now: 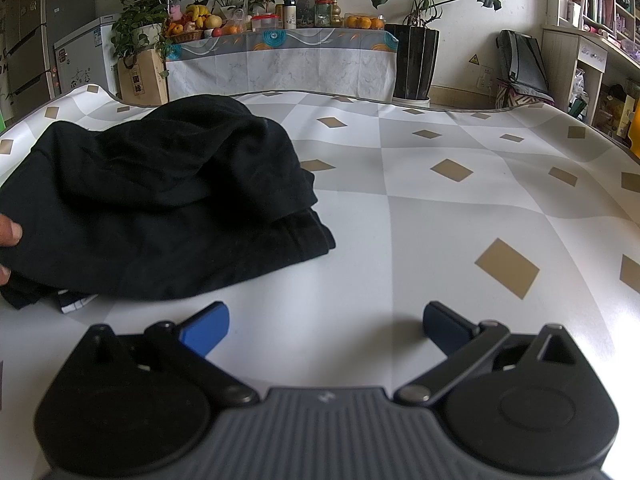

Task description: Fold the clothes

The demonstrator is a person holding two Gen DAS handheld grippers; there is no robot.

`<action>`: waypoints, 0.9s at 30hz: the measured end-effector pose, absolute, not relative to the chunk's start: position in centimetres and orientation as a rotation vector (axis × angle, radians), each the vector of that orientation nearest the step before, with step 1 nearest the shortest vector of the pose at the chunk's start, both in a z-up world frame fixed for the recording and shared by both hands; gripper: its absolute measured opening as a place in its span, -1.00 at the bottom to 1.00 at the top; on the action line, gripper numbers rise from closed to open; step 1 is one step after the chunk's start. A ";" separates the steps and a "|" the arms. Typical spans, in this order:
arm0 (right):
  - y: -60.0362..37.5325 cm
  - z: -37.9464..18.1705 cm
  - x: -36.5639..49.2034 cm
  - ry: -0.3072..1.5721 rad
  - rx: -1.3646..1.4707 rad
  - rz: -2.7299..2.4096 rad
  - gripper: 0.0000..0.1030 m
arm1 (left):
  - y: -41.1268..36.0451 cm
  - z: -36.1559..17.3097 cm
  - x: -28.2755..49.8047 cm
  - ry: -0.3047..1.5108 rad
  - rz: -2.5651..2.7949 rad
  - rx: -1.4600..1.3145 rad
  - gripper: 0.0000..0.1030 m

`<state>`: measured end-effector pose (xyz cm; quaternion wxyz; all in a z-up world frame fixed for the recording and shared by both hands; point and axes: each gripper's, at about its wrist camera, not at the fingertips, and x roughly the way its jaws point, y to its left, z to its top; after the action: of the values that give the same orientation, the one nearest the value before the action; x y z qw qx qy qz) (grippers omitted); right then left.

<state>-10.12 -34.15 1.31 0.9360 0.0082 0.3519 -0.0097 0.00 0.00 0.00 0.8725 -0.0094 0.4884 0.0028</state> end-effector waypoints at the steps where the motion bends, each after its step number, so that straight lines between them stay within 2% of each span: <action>1: -34.2 1.3 -10.1 0.719 0.017 -0.020 1.00 | 0.0 0.0 0.0 1.017 0.008 -0.015 1.00; 9: -34.2 1.3 -10.1 0.719 0.017 -0.020 1.00 | 0.5 1.2 -0.6 1.059 -0.014 -0.040 1.00; 20: -34.2 1.3 -10.1 0.719 0.017 -0.020 1.00 | 2.7 10.6 -6.6 0.989 0.064 0.103 1.00; 27: -34.2 1.2 -10.0 0.719 0.017 -0.020 1.00 | 4.4 13.6 -11.2 1.002 0.089 -0.025 1.00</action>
<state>-10.02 -34.22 1.16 0.9360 0.0082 0.3517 -0.0098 -11.19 4.39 13.58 0.8762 -0.0121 0.4799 0.0427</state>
